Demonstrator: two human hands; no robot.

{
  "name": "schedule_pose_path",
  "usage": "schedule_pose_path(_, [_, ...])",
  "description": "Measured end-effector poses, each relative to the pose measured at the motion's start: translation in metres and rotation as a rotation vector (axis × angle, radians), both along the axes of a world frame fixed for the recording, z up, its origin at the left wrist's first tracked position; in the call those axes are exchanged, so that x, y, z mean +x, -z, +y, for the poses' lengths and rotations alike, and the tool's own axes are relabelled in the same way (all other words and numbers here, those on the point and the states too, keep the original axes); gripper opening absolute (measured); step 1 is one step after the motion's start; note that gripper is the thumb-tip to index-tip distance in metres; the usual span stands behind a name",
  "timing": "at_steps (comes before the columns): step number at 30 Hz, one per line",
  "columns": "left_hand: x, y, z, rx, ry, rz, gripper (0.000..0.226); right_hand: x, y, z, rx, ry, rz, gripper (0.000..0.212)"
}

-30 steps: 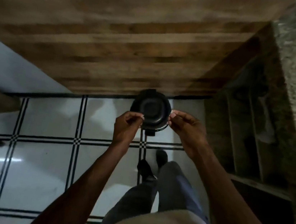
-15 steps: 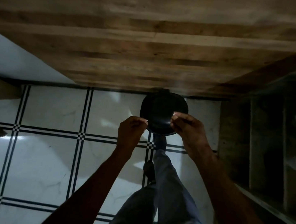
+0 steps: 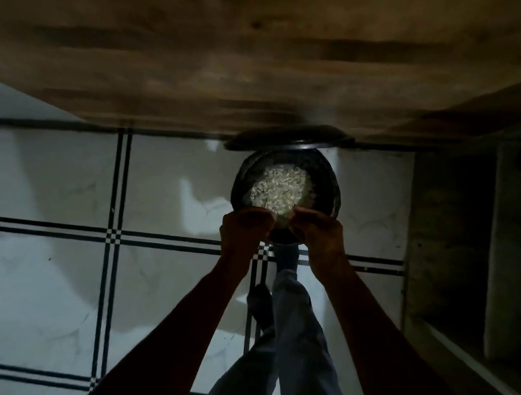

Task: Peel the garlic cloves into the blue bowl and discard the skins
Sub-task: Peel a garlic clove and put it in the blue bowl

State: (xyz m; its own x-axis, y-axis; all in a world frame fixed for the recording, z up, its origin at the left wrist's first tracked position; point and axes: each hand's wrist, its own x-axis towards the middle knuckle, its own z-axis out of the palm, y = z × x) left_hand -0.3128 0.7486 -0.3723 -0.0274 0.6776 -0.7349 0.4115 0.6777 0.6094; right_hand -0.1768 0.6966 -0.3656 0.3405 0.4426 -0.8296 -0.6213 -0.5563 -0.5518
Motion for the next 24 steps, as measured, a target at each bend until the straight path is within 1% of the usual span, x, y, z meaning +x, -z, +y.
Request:
schedule_pose_path(1, [0.000,0.025,0.005,-0.022,0.011,0.019,0.006,0.002,0.025,0.002,0.004,0.033,0.034,0.063])
schedule_pose_path(3, [-0.001,0.070,0.011,-0.092,0.011,-0.002,0.004,0.001,0.071,0.006,0.012,0.070,0.080,0.007])
schedule_pose_path(4, [-0.001,0.092,0.014,-0.129,0.006,0.009,0.010,0.000,0.088,0.008,0.002,0.104,0.094,0.010])
schedule_pose_path(5, [-0.001,0.110,0.015,-0.142,0.008,0.040,0.025,0.001,0.099,0.011,-0.002,0.081,0.089,0.028])
schedule_pose_path(6, [0.000,0.125,0.017,-0.144,0.007,0.052,0.043,0.003,0.108,0.013,0.011,0.089,0.094,0.053])
schedule_pose_path(7, [0.000,0.137,0.019,-0.148,0.018,0.058,0.058,0.003,0.122,0.014,0.011,0.081,0.101,0.065])
schedule_pose_path(8, [0.003,0.148,0.020,-0.158,0.022,0.059,0.064,0.004,0.131,0.016,-0.031,0.039,0.093,0.058])
schedule_pose_path(10, [0.006,0.163,0.020,-0.188,0.028,0.101,0.054,0.006,0.156,0.019,-0.123,-0.126,-0.022,0.035])
schedule_pose_path(11, [0.006,0.170,0.020,-0.185,0.011,0.135,0.052,0.008,0.163,0.021,-0.123,-0.210,-0.138,0.030])
schedule_pose_path(12, [0.006,0.174,0.021,-0.189,-0.025,0.129,0.054,0.006,0.169,0.024,-0.101,-0.274,-0.267,0.026])
schedule_pose_path(13, [0.011,0.173,0.023,-0.227,-0.091,0.060,0.054,0.002,0.167,0.027,-0.075,-0.327,-0.344,0.024])
schedule_pose_path(14, [0.016,0.171,0.025,-0.289,-0.121,-0.017,0.052,-0.002,0.165,0.030,-0.020,-0.384,-0.375,0.026])
schedule_pose_path(16, [0.030,0.163,0.030,-0.390,-0.094,-0.157,0.049,-0.012,0.166,0.031,0.074,-0.642,-0.385,0.039])
schedule_pose_path(17, [0.036,0.159,0.032,-0.418,-0.116,-0.199,0.050,-0.012,0.169,0.030,0.073,-0.792,-0.363,0.044])
schedule_pose_path(18, [0.042,0.156,0.034,-0.422,-0.153,-0.246,0.050,-0.009,0.173,0.028,0.038,-0.858,-0.351,0.048])
schedule_pose_path(19, [0.045,0.155,0.035,-0.406,-0.182,-0.291,0.048,-0.006,0.174,0.029,-0.010,-0.823,-0.349,0.052])
schedule_pose_path(20, [0.046,0.157,0.036,-0.397,-0.205,-0.346,0.045,-0.004,0.175,0.030,-0.053,-0.724,-0.359,0.056])
schedule_pose_path(21, [0.047,0.158,0.035,-0.405,-0.249,-0.383,0.039,-0.002,0.171,0.029,-0.054,-0.654,-0.360,0.059])
schedule_pose_path(23, [0.049,0.149,0.033,-0.436,-0.253,-0.377,0.026,0.001,0.155,0.026,-0.014,-0.653,-0.305,0.056])
schedule_pose_path(24, [0.053,0.137,0.032,-0.438,-0.224,-0.382,0.025,0.005,0.146,0.022,-0.013,-0.653,-0.290,0.053])
